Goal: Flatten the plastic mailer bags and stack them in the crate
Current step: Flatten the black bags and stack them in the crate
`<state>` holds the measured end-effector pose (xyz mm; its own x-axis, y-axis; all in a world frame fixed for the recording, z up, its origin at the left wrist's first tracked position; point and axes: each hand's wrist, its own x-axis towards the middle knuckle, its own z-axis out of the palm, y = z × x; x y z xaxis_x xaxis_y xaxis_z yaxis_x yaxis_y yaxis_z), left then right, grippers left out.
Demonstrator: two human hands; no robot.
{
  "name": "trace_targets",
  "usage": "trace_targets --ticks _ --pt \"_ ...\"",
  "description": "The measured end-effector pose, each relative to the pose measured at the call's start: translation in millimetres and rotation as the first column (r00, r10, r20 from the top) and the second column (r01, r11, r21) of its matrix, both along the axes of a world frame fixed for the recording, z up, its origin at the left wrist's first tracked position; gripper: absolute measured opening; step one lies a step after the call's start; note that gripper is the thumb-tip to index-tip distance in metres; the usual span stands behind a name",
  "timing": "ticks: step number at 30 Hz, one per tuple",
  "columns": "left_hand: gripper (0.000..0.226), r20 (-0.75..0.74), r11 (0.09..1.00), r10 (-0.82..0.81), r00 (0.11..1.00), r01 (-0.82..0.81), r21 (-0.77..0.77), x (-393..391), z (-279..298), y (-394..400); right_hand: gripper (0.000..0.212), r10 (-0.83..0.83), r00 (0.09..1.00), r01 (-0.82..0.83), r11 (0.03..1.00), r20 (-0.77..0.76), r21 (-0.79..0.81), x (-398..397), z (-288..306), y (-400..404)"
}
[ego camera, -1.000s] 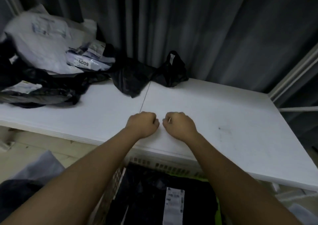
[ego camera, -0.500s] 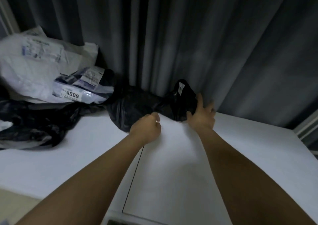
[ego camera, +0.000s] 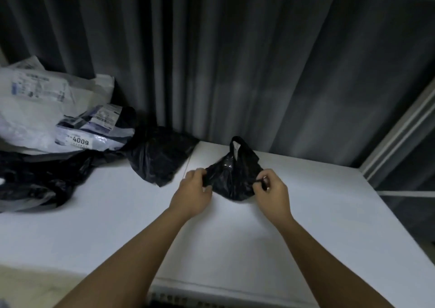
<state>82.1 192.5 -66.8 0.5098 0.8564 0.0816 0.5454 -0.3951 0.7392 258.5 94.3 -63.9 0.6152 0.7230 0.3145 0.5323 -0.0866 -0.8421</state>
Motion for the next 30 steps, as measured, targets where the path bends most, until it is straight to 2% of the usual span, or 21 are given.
trace_targets --ticks 3,7,9,12,14,16,18,19,21,22,24,26,27,29,30 --pt "0.070 0.038 0.992 0.000 0.999 0.005 -0.129 8 -10 -29 0.025 0.090 0.996 -0.089 0.995 0.017 -0.052 -5 -9 -55" --pt "0.093 -0.101 0.981 -0.018 0.995 -0.001 -0.192 9 -28 -59 0.028 0.173 0.981 -0.184 0.974 -0.089 -0.133 -12 -13 -99" --pt "0.100 -0.221 0.978 -0.047 0.974 0.000 -0.208 7 -30 -67 0.023 0.205 0.977 -0.213 0.941 -0.058 -0.262 -12 -13 -113" --pt "0.102 -0.413 0.982 -0.088 0.907 0.010 -0.187 2 -29 -73 0.022 0.270 0.946 -0.128 0.820 0.180 -0.557 -13 -4 -124" --pt "0.101 -0.446 0.982 -0.096 0.890 0.012 -0.186 1 -26 -76 0.034 0.273 0.859 0.083 0.760 0.432 -0.645 -17 8 -119" --pt "0.098 -0.432 0.982 -0.089 0.898 0.007 -0.188 3 -23 -76 0.056 0.180 0.754 0.245 0.815 0.632 -0.525 -26 20 -105" --pt "0.092 -0.411 0.986 -0.073 0.909 0.003 -0.168 8 -21 -74 0.057 0.085 0.666 0.241 0.915 0.741 -0.322 -34 28 -82" --pt "0.089 -0.392 0.988 -0.063 0.918 0.002 -0.154 10 -19 -75 0.055 0.082 0.645 0.199 0.942 0.760 -0.271 -38 32 -71" --pt "0.083 -0.341 0.991 -0.044 0.939 -0.001 -0.132 14 -19 -73 0.057 0.219 0.638 0.094 0.929 0.738 -0.358 -41 36 -46" --pt "0.078 -0.317 0.993 -0.044 0.947 0.006 -0.122 16 -19 -72 0.058 0.291 0.666 0.057 0.898 0.687 -0.436 -38 32 -36" --pt "0.068 -0.287 0.996 -0.058 0.956 0.034 -0.086 18 -21 -67 0.060 0.373 0.778 -0.024 0.822 0.506 -0.569 -27 19 -21" --pt "0.059 -0.281 0.997 -0.073 0.957 0.070 -0.021 20 -20 -60 0.058 0.385 0.864 -0.141 0.802 0.323 -0.580 -15 11 -19" --pt "0.057 -0.277 0.997 -0.071 0.958 0.079 0.019 22 -19 -56 0.057 0.379 0.882 -0.163 0.802 0.279 -0.575 -9 9 -21" --pt "0.054 -0.257 0.992 -0.046 0.965 0.075 0.102 25 -17 -51 0.058 0.367 0.874 -0.110 0.786 0.317 -0.608 0 7 -27" --pt "0.052 -0.245 0.987 -0.034 0.969 0.071 0.143 27 -17 -48 0.059 0.350 0.831 -0.013 0.789 0.433 -0.614 1 5 -28"
